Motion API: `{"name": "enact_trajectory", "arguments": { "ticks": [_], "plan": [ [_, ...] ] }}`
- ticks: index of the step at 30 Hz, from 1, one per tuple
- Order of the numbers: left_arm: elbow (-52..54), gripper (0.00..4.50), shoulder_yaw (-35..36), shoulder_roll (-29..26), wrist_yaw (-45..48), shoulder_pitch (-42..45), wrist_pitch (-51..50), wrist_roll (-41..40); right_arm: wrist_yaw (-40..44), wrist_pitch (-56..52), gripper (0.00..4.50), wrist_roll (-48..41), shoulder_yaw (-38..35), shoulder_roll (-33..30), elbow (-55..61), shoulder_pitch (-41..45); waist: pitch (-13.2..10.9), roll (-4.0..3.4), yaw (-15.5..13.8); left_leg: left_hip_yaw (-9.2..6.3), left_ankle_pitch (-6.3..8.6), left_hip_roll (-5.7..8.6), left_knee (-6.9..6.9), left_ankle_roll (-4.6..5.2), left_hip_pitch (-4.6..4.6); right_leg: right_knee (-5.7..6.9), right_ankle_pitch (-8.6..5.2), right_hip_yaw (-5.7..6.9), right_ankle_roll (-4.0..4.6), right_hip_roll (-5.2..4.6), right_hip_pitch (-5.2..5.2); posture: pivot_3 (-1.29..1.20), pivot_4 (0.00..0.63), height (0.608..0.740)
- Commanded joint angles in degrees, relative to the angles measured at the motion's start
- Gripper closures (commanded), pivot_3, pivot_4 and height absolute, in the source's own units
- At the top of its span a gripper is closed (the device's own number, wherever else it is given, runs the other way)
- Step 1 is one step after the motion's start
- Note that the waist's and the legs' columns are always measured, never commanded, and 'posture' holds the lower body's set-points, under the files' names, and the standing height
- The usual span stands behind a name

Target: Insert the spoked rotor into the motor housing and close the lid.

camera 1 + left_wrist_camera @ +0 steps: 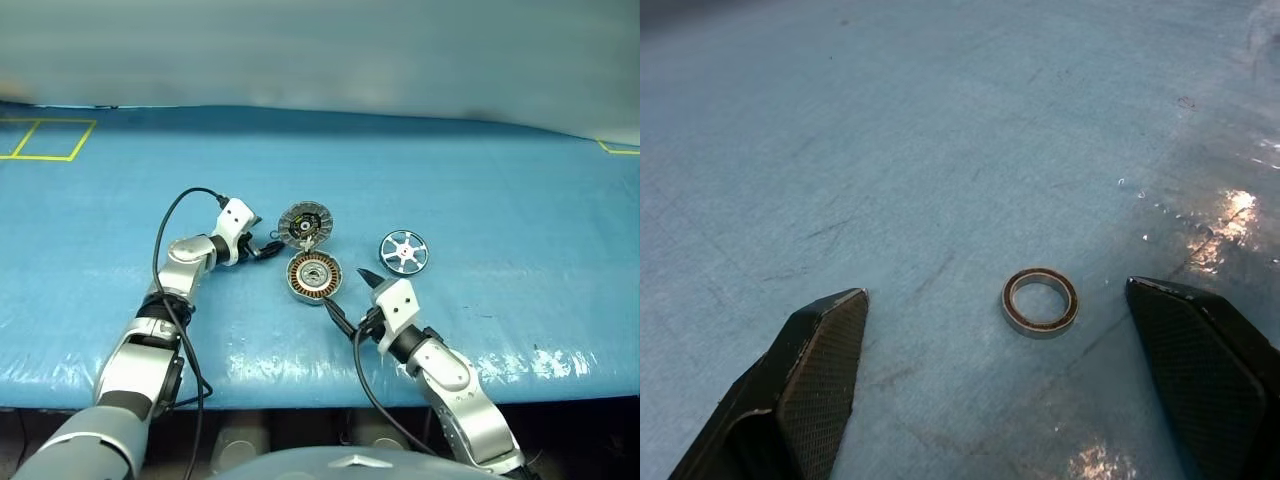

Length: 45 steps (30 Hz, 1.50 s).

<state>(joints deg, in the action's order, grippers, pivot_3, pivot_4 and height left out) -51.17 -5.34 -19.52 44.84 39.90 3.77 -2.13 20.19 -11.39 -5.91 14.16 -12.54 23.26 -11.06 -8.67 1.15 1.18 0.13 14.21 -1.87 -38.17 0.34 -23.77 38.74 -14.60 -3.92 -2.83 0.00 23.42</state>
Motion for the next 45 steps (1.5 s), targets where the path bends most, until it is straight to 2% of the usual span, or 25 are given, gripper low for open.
{"name": "enact_trajectory", "arguments": {
  "ticks": [1, 7, 8, 10, 16, 20, 27, 35, 40, 45],
  "plan": [
    [-2.05, 0.0, -1.45, 0.5, -1.11, 1.35, 0.86, 2.65, -0.5, -0.68, 0.02, -1.16, -1.03, 0.6, 2.97, 0.73, 0.02, 0.02, 0.0, 0.0, 0.0, 0.02, -0.01, 0.0, 0.01, 0.01, 0.0, 0.0, -0.01, -0.01, -0.01, 0.0, 0.15, 0.74],
    [-4.32, 0.0, -3.45, 0.68, -3.0, 1.83, 0.7, 5.89, 0.38, -0.01, 0.02, -0.05, 0.13, -0.27, 3.03, 0.03, 0.12, 0.05, -0.02, -0.02, -0.03, 0.06, -0.02, 0.03, 0.13, 0.04, 0.01, 0.0, -0.02, -0.05, -0.14, 0.0, 0.15, 0.74],
    [-4.42, 0.18, -3.49, 0.74, -2.85, 1.7, 0.48, 5.96, 0.73, 0.25, 0.0, 0.0, 0.35, -0.6, 3.01, -0.28, 0.13, 0.06, -0.02, -0.02, -0.04, 0.07, -0.02, 0.05, 0.15, 0.05, 0.01, 0.0, -0.02, -0.05, -0.16, 0.0, 0.15, 0.74],
    [-4.5, 0.62, -3.28, 0.85, -2.64, 1.52, 0.19, 5.95, 0.93, 0.4, 0.0, 0.08, 0.57, -0.95, 2.99, -0.65, 0.14, 0.06, -0.03, -0.04, -0.09, 0.07, -0.02, 0.06, 0.19, 0.06, 0.02, 0.01, -0.04, -0.06, -0.21, 0.0, 0.15, 0.74],
    [-4.0, 2.62, -3.0, 0.34, -2.33, -0.25, -1.45, 5.97, 0.26, 0.67, 0.0, 1.03, 0.28, -1.02, 2.67, -1.14, 0.14, 0.06, 0.46, -0.02, -0.25, 0.06, -0.02, 0.09, 0.4, 0.06, 0.0, 0.0, -0.29, -0.06, -0.41, 0.0, 0.15, 0.74],
    [-2.52, 3.85, -2.04, -0.49, -2.24, -2.74, -3.94, 5.14, -0.09, 0.56, 0.0, 1.22, 0.09, -0.71, 2.52, -1.07, 0.17, 0.09, 0.96, 0.02, -0.27, 0.02, 0.06, 0.09, 1.01, 0.06, -0.07, -0.04, -0.18, -0.05, -0.91, 0.0, 0.15, 0.74],
    [8.07, 3.84, 0.19, -3.34, -1.72, -12.16, -8.57, 2.95, -0.39, 0.23, 0.0, 1.47, 0.21, -0.91, 2.44, -0.87, 0.42, 0.09, 2.29, 0.09, -0.26, -0.19, 0.31, 0.08, 1.23, 0.07, -0.03, -0.17, -0.15, 0.04, -0.89, 0.0, 0.15, 0.74],
    [37.23, 3.84, 1.39, -8.33, -1.05, -27.5, -14.79, 0.03, 0.05, -0.13, 0.0, 1.17, 0.78, -1.0, 2.63, -0.97, 0.7, -0.04, 2.25, 0.15, -0.26, -0.6, 0.64, 0.07, 1.36, 0.07, -0.24, -0.2, 0.23, -0.01, -0.83, 0.0, 0.15, 0.74],
    [52.66, 3.84, 4.61, -10.56, -0.88, -32.32, -19.57, -4.38, 0.42, -0.19, 0.0, 1.13, 1.26, -1.2, 2.55, -0.92, 0.64, -0.01, 1.38, 0.22, -0.26, -0.56, 0.61, 0.06, 1.16, 0.06, -0.36, -0.17, 0.41, -0.15, -0.63, 0.0, 0.15, 0.74],
    [66.96, 3.84, 6.15, -13.85, 3.26, -35.82, -26.03, -11.87, 1.29, 0.48, 0.0, 0.38, 0.8, -1.64, 2.58, -1.54, 0.37, 0.11, 0.61, 0.25, -0.26, -0.52, 0.61, 0.06, 0.97, 0.01, -0.37, -0.13, 0.42, -0.3, -0.48, 0.0, 0.15, 0.74]
  ]
}}
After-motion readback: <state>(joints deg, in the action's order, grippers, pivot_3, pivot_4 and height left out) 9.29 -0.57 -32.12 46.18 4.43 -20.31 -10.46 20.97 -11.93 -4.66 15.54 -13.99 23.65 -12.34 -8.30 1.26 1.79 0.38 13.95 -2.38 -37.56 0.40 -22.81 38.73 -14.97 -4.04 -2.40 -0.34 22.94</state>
